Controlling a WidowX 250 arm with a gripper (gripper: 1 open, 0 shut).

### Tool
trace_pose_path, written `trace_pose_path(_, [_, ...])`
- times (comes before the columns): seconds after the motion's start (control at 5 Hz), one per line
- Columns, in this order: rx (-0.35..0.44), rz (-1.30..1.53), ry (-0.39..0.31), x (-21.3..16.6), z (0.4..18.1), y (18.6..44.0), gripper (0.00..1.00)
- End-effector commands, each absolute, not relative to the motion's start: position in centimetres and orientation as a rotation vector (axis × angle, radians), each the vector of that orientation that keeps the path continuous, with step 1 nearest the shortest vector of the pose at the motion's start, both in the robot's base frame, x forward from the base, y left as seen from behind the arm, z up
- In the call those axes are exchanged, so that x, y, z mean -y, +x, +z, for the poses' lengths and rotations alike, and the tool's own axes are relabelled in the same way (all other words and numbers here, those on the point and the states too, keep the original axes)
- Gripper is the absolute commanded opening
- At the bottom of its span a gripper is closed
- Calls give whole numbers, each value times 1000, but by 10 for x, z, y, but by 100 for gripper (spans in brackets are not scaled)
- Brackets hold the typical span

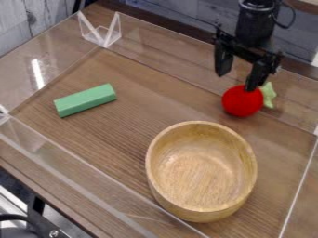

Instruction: Move the red object to the left side of the table

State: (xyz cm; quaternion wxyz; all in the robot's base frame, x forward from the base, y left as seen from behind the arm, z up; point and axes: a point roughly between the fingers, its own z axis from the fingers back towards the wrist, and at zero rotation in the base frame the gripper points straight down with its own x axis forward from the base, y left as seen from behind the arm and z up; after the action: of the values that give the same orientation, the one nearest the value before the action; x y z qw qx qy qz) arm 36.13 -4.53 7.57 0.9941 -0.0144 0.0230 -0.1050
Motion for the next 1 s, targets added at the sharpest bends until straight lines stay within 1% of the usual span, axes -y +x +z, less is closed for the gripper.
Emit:
trace_pose_path(0.0, [-21,-244,-35,51,85,361,100])
trace_pose_path(0.2, [-39,-276,-37,49,68,352,100])
trace_pose_path(0.4, [-46,-275,-37,53,62,355,0])
trace_pose_path(0.6, [-6,-259,-36,50,82,357,0])
trace_pose_path(0.8, [51,-156,-31,38,117,360,0])
